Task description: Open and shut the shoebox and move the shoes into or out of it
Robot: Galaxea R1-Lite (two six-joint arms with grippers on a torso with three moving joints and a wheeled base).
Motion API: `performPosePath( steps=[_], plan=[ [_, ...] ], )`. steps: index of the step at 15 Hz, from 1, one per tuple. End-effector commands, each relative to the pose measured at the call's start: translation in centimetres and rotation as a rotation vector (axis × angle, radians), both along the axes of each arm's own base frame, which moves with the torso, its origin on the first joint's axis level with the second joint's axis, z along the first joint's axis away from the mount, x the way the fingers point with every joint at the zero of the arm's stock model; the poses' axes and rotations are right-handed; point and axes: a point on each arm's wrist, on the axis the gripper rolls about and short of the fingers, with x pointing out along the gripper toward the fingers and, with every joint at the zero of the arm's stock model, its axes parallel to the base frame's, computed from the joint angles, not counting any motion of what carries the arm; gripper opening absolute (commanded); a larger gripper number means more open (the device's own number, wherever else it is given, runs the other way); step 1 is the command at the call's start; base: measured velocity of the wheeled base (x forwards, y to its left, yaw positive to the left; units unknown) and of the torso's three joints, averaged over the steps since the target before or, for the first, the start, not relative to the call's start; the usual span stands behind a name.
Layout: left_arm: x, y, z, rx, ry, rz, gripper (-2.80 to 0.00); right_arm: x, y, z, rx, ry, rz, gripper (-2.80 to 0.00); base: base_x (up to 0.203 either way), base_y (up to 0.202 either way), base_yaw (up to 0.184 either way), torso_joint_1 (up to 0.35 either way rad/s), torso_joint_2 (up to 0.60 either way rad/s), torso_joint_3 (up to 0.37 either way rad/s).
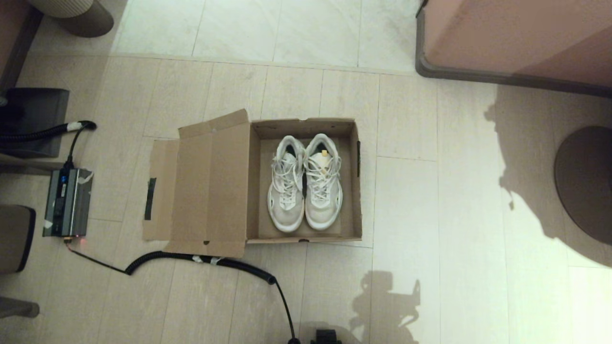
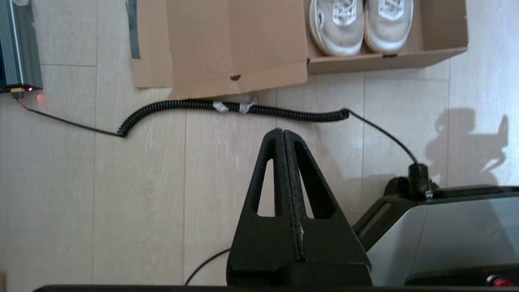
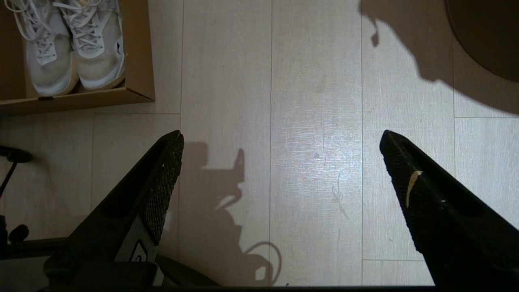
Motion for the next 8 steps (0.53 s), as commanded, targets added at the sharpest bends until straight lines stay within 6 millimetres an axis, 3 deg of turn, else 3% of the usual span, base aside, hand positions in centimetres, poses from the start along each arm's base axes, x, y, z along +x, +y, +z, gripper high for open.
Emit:
performPosePath(
  steps=[1, 8],
  plan=[
    [-0.09, 0.00, -0.19, -0.003, -0.016, 0.001, -2.80, 0.01, 0.00, 0.01, 0.003, 0.001, 0.000, 0.00, 0.000, 0.000, 0.000, 0.000, 0.00, 0.000],
    [-0.09, 0.00, -0.18, -0.003, -0.016, 0.001, -2.80, 0.01, 0.00, 0.02, 0.007, 0.000, -0.001, 0.00, 0.000, 0.000, 0.000, 0.000, 0.00, 0.000]
  ],
)
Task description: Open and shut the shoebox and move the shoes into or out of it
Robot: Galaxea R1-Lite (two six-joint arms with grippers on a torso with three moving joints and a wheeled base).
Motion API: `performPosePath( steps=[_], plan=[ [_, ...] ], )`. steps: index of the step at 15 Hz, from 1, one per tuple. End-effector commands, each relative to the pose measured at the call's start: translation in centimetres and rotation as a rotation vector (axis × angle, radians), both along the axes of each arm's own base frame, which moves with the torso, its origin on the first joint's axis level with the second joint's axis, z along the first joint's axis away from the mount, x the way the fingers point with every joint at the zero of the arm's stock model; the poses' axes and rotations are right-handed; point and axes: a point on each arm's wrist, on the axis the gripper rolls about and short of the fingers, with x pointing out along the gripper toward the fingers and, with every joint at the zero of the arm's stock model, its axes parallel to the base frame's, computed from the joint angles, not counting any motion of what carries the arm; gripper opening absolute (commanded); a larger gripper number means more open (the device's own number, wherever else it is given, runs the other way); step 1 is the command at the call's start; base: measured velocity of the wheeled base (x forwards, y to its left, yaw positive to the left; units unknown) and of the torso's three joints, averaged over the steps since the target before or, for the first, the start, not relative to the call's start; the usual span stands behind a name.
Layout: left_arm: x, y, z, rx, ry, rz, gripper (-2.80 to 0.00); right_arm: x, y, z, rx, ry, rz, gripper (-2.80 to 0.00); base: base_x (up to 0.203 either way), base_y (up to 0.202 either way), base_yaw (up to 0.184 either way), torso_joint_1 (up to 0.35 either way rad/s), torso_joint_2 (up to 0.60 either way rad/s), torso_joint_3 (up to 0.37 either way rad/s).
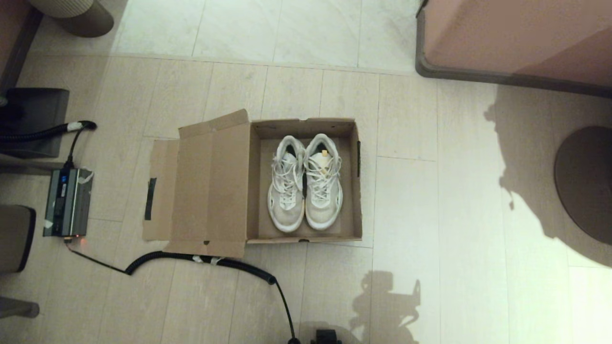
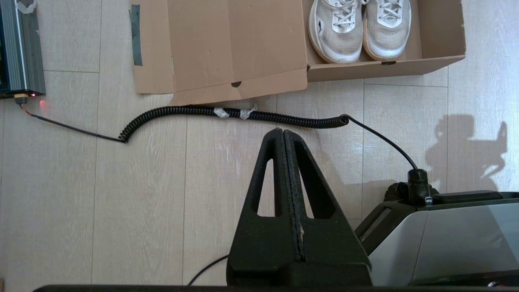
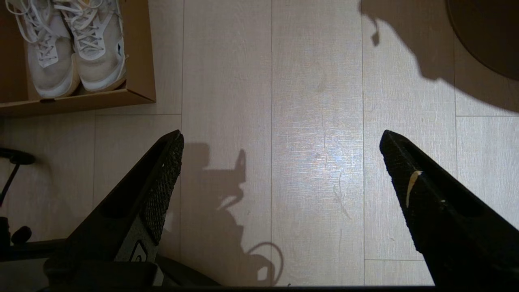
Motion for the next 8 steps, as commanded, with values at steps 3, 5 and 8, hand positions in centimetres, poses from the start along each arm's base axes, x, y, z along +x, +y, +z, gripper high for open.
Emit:
performPosePath(
  steps=[3, 5, 8],
  plan=[
    [0.07, 0.00, -0.20, 0.000, 0.009, 0.000, -2.80, 0.01, -0.01, 0.02, 0.004, 0.005, -0.003, 0.00, 0.000, 0.000, 0.000, 0.000, 0.00, 0.000],
    [0.07, 0.00, -0.19, 0.000, 0.008, 0.000, -2.80, 0.01, 0.00, 0.03, 0.000, 0.004, -0.002, 0.00, 0.000, 0.000, 0.000, 0.000, 0.00, 0.000],
    [0.06, 0.00, -0.15, 0.000, 0.006, 0.000, -2.80, 0.04, 0.00, -0.02, 0.007, 0.003, 0.000, 0.00, 0.000, 0.000, 0.000, 0.000, 0.00, 0.000]
  ],
)
